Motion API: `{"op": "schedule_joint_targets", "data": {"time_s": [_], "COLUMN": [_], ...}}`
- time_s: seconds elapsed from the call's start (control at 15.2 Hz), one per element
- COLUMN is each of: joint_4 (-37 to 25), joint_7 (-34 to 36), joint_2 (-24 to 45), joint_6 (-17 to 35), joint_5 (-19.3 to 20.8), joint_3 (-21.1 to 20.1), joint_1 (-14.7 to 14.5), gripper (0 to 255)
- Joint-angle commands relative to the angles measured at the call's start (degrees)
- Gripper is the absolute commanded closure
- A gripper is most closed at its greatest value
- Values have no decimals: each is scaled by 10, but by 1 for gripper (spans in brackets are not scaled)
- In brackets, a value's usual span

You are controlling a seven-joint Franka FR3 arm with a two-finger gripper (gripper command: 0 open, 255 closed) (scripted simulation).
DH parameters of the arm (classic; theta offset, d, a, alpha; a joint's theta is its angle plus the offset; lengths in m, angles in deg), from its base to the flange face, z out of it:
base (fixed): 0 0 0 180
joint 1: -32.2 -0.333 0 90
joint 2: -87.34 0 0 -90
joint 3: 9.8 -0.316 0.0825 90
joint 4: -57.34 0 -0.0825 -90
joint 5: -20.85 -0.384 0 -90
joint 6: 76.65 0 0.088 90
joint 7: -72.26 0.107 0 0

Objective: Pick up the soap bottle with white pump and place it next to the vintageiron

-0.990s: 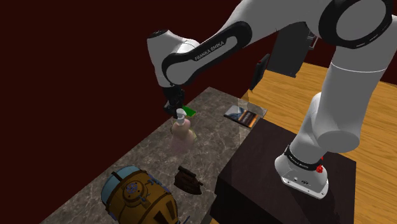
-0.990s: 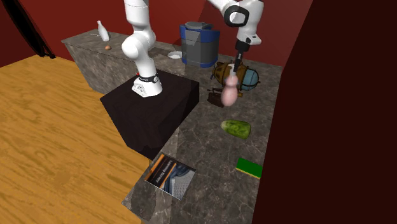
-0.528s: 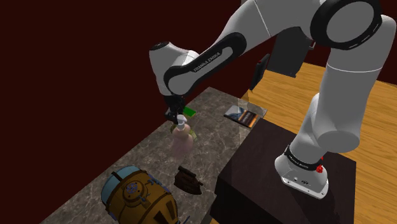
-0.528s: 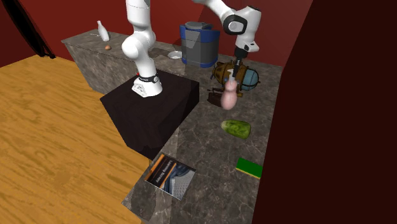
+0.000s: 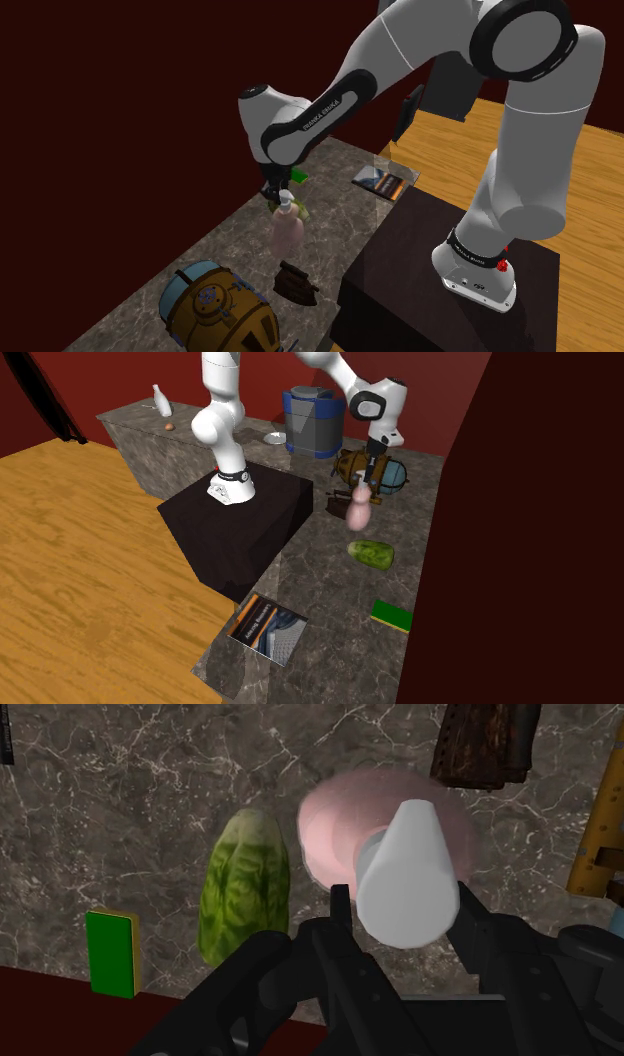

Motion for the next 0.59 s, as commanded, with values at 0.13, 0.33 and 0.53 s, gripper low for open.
{"op": "schedule_joint_targets", "data": {"time_s": [0.13,0.33,0.53], "joint_4": [6,9,9], "joint_7": [5,9,9], "joint_2": [21,38,38], "joint_6": [28,47,47], "joint_5": [6,10,10], "joint_3": [2,4,4], "joint_1": [-2,-3,-3], "gripper": [255,255,255]}}
